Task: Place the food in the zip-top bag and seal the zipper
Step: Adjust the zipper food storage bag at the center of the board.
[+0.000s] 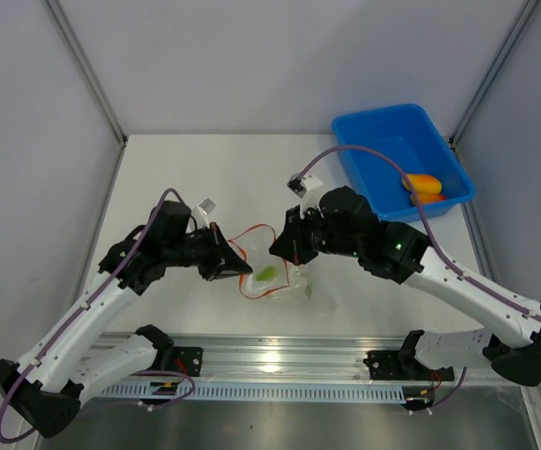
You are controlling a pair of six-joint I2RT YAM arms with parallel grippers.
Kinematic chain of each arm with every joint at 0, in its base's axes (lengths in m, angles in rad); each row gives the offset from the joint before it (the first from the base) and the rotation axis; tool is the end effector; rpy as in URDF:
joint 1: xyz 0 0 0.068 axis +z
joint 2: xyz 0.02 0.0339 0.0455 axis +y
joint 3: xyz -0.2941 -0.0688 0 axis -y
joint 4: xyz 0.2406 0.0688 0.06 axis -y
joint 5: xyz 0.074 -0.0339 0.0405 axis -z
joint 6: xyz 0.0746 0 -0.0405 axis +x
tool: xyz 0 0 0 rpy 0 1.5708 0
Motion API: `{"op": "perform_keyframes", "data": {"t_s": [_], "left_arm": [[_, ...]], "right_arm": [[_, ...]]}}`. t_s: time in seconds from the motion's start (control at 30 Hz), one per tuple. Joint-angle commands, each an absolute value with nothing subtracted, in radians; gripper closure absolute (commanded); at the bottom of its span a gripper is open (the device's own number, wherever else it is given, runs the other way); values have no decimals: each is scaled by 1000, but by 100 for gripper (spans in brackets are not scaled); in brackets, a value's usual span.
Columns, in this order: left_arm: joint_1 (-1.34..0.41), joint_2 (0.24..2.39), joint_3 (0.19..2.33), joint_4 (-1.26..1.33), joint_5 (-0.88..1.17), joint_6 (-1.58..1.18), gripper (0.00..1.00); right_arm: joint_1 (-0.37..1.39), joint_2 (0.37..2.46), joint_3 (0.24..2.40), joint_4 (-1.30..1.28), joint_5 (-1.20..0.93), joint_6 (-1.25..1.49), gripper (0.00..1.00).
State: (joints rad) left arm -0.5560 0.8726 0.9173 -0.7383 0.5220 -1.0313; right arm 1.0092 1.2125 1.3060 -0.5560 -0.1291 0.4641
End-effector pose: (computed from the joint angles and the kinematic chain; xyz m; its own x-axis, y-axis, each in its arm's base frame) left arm 0.1292 -0.1241 0.3208 -0.9509 -0.2847 -0.1215 -0.0636 0.5638 -0.8235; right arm 0.1427 0.2449 0.4051 -0.6157 -0.1450 -0.7746 -0.6991 0.5541 0.4520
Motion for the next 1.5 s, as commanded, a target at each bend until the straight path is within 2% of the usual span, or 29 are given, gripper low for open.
{"op": "perform_keyframes", "data": {"t_s": [0.0,0.07,0.13,0.33,0.43,0.5,0.53,0.6,0.63,0.73,0.83,1.0,1.03,1.2,1.33,1.47], "left_arm": [[-528,916,1070,-851,572,-1054,99],[-503,956,1133,-894,531,-1003,99],[-471,988,1131,-907,592,-1008,99],[-448,919,1075,-881,565,-983,99],[-448,911,1007,-887,572,-971,100],[-448,899,973,-873,568,-977,100],[-448,893,960,-861,560,-979,100],[-448,877,956,-847,548,-982,100],[-448,877,959,-839,546,-982,99],[-448,887,971,-830,552,-973,99],[-448,908,991,-830,560,-956,99],[-449,937,1022,-838,561,-914,100],[-449,939,1025,-839,560,-910,100],[-449,956,1019,-835,564,-870,99],[-449,977,1020,-828,571,-835,99],[-449,999,1037,-842,569,-769,99]], "right_arm": [[1015,1223,1367,-667,-69,430,100],[1014,1213,1292,-644,-45,397,100],[1015,1221,1301,-656,-28,367,100],[993,1223,1295,-650,-18,356,99],[965,1247,1304,-661,-87,373,79],[957,1255,1316,-663,-101,380,70],[954,1255,1324,-669,-104,383,61],[948,1252,1351,-686,-107,387,50],[940,1250,1362,-693,-100,385,39],[896,1241,1413,-725,-80,383,22],[823,1249,1489,-744,-83,380,12],[703,1282,1568,-739,6,382,4],[652,1307,1586,-742,87,406,2],[473,1426,1676,-752,172,524,3],[388,1566,1778,-753,326,595,4],[287,1713,1882,-761,359,682,6]]}}
